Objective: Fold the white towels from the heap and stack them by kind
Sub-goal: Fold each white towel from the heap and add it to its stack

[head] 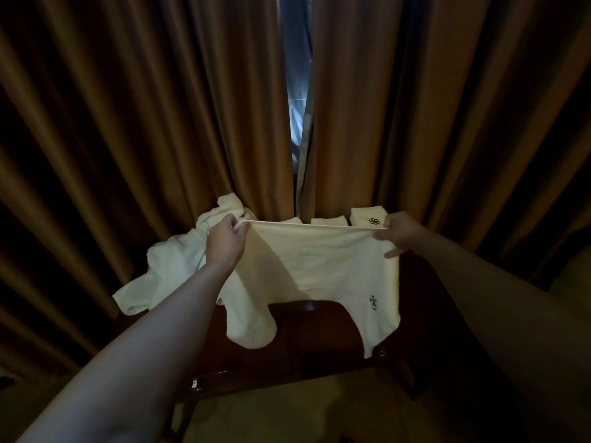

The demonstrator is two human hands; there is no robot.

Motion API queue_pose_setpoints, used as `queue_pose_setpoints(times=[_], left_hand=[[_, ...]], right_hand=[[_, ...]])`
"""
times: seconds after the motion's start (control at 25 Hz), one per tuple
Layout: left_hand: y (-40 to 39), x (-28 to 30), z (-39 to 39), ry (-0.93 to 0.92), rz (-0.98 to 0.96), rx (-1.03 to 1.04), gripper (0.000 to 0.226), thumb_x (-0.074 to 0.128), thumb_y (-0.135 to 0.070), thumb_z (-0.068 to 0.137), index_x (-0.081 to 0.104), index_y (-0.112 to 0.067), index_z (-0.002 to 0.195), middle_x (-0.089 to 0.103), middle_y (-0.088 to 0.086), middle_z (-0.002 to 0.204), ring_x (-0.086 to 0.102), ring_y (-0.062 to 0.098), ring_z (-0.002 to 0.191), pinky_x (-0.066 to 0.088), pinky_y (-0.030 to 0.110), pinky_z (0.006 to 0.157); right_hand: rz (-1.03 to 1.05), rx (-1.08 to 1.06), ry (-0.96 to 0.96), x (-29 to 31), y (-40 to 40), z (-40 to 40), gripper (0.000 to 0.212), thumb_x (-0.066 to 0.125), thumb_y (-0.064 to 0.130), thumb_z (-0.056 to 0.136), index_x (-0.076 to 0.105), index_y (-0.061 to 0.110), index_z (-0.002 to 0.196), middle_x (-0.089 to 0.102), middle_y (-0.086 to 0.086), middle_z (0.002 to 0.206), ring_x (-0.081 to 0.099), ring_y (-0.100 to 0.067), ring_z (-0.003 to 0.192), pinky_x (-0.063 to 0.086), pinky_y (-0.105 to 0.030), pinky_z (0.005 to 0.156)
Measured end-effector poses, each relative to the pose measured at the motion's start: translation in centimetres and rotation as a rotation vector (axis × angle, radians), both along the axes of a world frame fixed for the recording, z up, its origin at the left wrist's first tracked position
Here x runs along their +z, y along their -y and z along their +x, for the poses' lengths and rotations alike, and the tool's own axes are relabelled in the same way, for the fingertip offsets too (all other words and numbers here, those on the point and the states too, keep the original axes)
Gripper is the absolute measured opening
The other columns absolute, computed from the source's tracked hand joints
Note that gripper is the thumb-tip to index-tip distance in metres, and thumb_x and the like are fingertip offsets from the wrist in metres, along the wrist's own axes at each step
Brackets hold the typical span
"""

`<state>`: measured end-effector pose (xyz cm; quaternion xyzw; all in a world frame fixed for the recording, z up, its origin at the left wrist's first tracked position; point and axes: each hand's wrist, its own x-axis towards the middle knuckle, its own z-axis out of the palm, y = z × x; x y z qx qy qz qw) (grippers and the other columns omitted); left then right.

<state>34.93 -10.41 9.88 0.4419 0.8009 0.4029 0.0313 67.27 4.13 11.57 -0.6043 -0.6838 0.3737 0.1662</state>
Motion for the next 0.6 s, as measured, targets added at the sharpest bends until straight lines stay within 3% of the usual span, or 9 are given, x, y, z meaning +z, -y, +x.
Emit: queue_pose_setpoints(times=[0.04, 0.12, 0.2, 0.32, 0.44, 0.6], left_hand=[[0.1, 0.1, 0.2, -0.043, -0.010, 0.005, 0.025, 0.054, -0.036, 0.095, 0.055, -0.015, 0.081, 0.059, -0.002, 0.073, 0.057, 0.016, 0.069, 0.037, 0.029, 0.054], [0.4, 0.0, 0.5, -0.120, -0.041, 0.016, 0.025, 0.055, -0.037, 0.094, 0.057, -0.014, 0.084, 0.057, -0.001, 0.076, 0.053, 0.016, 0.073, 0.034, 0.029, 0.057], [0.6, -0.3, 0.5, -0.156, -0.054, 0.009, 0.024, 0.056, -0.037, 0.094, 0.058, -0.014, 0.085, 0.059, 0.000, 0.078, 0.054, 0.016, 0.075, 0.036, 0.029, 0.060], [0.3, -1.1, 0.0, -0.190, -0.067, -0.002, 0.026, 0.058, -0.039, 0.092, 0.061, -0.013, 0.087, 0.060, 0.002, 0.082, 0.056, 0.018, 0.080, 0.039, 0.030, 0.062], [-0.6, -1.3, -0.2, -0.089, -0.086, -0.052, 0.026, 0.061, -0.037, 0.090, 0.062, -0.012, 0.086, 0.061, 0.002, 0.084, 0.056, 0.020, 0.081, 0.041, 0.031, 0.063], [-3.0, -1.9, -0.7, 0.055, -0.104, -0.065, 0.026, 0.064, -0.037, 0.086, 0.065, -0.011, 0.085, 0.063, 0.005, 0.085, 0.058, 0.023, 0.083, 0.050, 0.037, 0.070]], right_hand=[[0.005, -0.023, -0.025, -0.3, 0.0, 0.1, 0.023, 0.069, 0.018, 0.086, 0.055, 0.006, 0.100, 0.053, -0.011, 0.106, 0.057, -0.030, 0.097, 0.059, -0.042, 0.072], [0.145, -0.010, 0.102, -1.2, -0.3, 0.3, 0.027, 0.067, 0.023, 0.088, 0.057, 0.005, 0.106, 0.057, -0.014, 0.113, 0.058, -0.030, 0.100, 0.057, -0.039, 0.076], [0.279, -0.010, 0.203, -1.6, -0.3, 0.5, 0.031, 0.065, 0.027, 0.089, 0.059, 0.004, 0.109, 0.060, -0.015, 0.115, 0.058, -0.028, 0.102, 0.050, -0.034, 0.074], [0.335, -0.014, 0.205, -1.8, -0.7, 0.6, 0.033, 0.062, 0.027, 0.091, 0.062, 0.003, 0.114, 0.062, -0.015, 0.115, 0.058, -0.028, 0.105, 0.043, -0.029, 0.075], [0.364, -0.002, 0.216, -2.1, -1.6, 0.6, 0.036, 0.057, 0.028, 0.094, 0.063, 0.001, 0.117, 0.063, -0.017, 0.115, 0.059, -0.031, 0.105, 0.047, -0.034, 0.084], [0.352, -0.029, 0.157, -2.9, -3.8, 0.2, 0.034, 0.055, 0.029, 0.095, 0.063, 0.003, 0.115, 0.063, -0.015, 0.112, 0.058, -0.030, 0.103, 0.048, -0.035, 0.084]])
